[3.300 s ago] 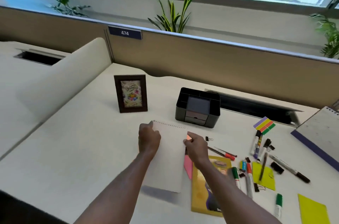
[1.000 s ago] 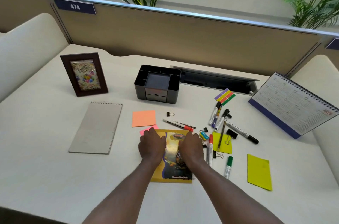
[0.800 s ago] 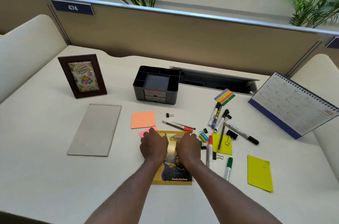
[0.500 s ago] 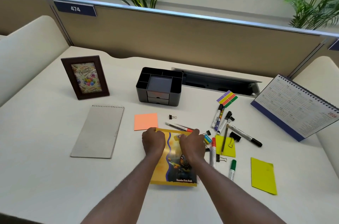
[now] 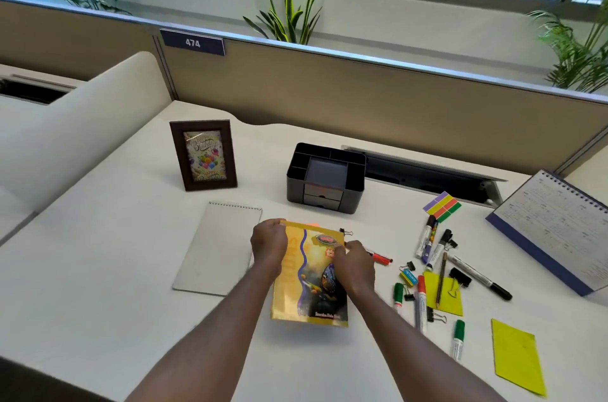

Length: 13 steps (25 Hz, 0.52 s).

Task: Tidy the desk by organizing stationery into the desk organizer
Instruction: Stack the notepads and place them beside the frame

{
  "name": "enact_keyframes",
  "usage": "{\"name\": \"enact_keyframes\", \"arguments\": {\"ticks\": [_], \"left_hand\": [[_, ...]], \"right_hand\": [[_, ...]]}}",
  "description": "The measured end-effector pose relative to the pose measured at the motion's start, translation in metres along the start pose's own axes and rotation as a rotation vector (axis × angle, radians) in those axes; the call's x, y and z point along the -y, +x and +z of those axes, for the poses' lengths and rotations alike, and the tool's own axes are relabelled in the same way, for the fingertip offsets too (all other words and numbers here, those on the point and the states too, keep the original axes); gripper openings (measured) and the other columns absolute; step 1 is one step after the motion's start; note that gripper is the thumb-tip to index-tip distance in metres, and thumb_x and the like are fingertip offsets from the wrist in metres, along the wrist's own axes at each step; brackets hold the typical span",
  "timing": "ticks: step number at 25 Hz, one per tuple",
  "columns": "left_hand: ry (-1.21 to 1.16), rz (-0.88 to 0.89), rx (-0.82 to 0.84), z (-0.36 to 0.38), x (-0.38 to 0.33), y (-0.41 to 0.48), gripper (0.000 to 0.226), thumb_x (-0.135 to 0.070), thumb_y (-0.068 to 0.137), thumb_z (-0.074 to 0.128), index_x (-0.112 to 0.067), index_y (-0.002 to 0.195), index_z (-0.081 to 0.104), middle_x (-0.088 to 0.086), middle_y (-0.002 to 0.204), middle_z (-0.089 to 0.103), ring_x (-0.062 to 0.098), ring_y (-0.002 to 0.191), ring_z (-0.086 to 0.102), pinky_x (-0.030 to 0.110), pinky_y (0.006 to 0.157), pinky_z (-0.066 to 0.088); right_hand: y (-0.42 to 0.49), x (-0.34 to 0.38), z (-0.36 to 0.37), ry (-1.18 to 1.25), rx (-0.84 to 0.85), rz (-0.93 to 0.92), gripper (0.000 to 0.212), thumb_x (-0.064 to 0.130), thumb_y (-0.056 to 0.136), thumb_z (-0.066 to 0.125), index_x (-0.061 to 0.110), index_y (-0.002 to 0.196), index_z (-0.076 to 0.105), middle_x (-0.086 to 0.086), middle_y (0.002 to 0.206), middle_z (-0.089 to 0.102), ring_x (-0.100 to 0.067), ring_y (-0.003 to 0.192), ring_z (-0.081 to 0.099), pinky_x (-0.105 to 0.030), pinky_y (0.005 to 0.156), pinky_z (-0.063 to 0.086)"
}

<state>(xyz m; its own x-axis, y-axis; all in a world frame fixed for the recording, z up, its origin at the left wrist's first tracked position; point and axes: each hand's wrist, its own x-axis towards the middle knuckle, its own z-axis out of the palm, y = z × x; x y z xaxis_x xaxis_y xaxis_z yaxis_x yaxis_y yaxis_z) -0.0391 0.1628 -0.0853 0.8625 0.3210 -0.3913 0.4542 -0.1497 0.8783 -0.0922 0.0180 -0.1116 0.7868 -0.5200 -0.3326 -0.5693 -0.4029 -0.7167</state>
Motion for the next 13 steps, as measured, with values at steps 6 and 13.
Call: {"name": "enact_keyframes", "arguments": {"ticks": [6, 13], "left_hand": [[-0.007, 0.021, -0.138, -0.077, -0.012, 0.062, 0.025, -0.013, 0.087, 0.061, -0.001, 0.106, 0.07, 0.012, 0.1, 0.071, 0.03, 0.092, 0.065, 0.033, 0.074, 0.051], [0.444, 0.108, -0.039, -0.118, 0.002, 0.115, 0.008, 0.0, 0.07, 0.055, 0.003, 0.073, 0.062, 0.018, 0.075, 0.064, 0.035, 0.069, 0.059, 0.029, 0.053, 0.037]], "right_hand": [[-0.023, 0.047, 0.071, 0.144, 0.11, -0.075, 0.028, 0.031, 0.094, 0.046, 0.019, 0.111, 0.065, -0.008, 0.107, 0.069, -0.026, 0.092, 0.064, -0.04, 0.081, 0.055], [-0.029, 0.083, 0.139, 0.001, 0.039, -0.116, 0.028, 0.029, 0.097, 0.046, 0.009, 0.103, 0.065, -0.013, 0.102, 0.069, -0.032, 0.091, 0.062, -0.04, 0.076, 0.053]]}}
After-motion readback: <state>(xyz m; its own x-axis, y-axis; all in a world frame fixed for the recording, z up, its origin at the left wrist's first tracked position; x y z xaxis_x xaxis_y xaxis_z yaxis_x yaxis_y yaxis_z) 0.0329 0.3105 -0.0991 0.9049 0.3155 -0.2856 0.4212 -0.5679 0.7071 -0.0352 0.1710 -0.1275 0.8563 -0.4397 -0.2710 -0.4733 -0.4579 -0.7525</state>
